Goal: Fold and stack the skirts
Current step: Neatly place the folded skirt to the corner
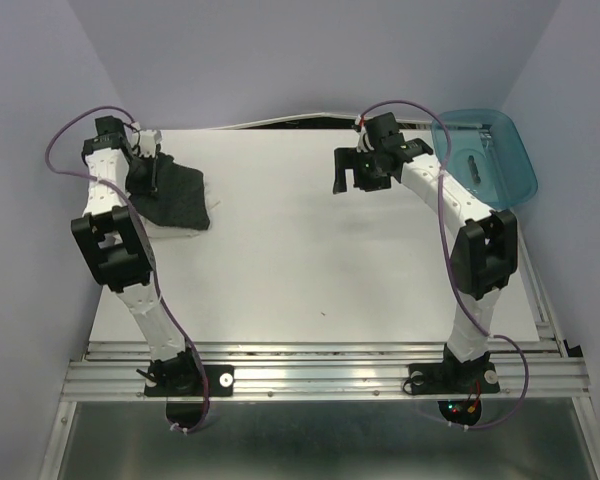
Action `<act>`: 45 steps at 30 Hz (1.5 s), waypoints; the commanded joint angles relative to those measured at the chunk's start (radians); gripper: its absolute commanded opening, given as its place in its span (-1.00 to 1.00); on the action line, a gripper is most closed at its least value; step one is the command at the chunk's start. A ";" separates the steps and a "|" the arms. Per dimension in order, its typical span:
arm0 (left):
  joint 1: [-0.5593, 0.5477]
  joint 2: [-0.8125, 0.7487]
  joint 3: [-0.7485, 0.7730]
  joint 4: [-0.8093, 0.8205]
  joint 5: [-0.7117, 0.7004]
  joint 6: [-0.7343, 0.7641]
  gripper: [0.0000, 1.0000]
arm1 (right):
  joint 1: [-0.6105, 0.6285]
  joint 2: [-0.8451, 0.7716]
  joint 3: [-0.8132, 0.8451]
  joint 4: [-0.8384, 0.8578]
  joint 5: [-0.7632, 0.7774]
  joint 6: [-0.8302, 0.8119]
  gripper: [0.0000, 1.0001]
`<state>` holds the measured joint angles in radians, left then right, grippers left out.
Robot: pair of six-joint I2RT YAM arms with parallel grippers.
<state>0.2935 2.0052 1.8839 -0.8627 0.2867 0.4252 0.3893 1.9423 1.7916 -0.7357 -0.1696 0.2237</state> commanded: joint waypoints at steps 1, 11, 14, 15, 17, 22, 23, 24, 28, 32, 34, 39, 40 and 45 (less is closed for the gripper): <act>0.022 0.043 -0.057 0.106 -0.066 0.032 -0.93 | 0.002 -0.011 -0.009 -0.010 -0.010 -0.021 1.00; 0.024 0.031 -0.086 0.214 -0.171 0.064 -0.26 | 0.002 -0.013 -0.020 -0.016 -0.027 -0.020 1.00; 0.024 0.014 -0.049 0.206 -0.207 0.078 -0.10 | 0.002 -0.014 -0.021 -0.016 -0.028 -0.020 1.00; 0.024 0.006 -0.039 0.200 -0.218 0.080 -0.08 | 0.002 -0.014 -0.020 -0.016 -0.028 -0.020 1.00; 0.024 -0.006 -0.019 0.188 -0.248 0.076 0.08 | 0.002 -0.017 -0.014 -0.021 -0.027 -0.024 1.00; 0.024 -0.104 -0.013 0.212 -0.334 0.089 0.37 | 0.002 -0.009 0.020 -0.047 -0.011 -0.037 1.00; 0.024 -0.121 -0.003 0.215 -0.360 0.096 0.73 | 0.002 -0.009 0.023 -0.048 -0.011 -0.037 1.00; 0.024 -0.149 0.007 0.221 -0.377 0.102 0.76 | 0.002 -0.009 0.025 -0.050 -0.014 -0.037 1.00; 0.024 -0.189 0.089 0.228 -0.446 0.147 0.77 | 0.002 -0.013 0.025 -0.050 -0.013 -0.046 1.00; 0.022 -0.227 0.067 0.234 -0.410 0.188 0.63 | 0.002 -0.006 0.040 -0.067 0.004 -0.073 1.00; 0.015 -0.247 0.008 0.255 -0.400 0.208 0.45 | 0.002 -0.006 0.034 -0.070 0.013 -0.090 1.00; 0.012 -0.273 -0.087 0.260 -0.327 0.182 0.21 | 0.002 -0.002 0.018 -0.103 -0.002 -0.184 1.00; 0.007 -0.289 -0.138 0.278 -0.252 0.173 0.28 | 0.002 0.000 0.011 -0.117 -0.005 -0.204 1.00; -0.118 -0.439 -0.347 0.404 -0.201 0.155 0.57 | -0.043 -0.039 -0.076 -0.108 -0.033 -0.245 1.00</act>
<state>0.2806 1.7176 1.6444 -0.5610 -0.0044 0.5964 0.3836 1.9427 1.7798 -0.8364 -0.1780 0.0525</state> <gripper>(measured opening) 0.742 0.999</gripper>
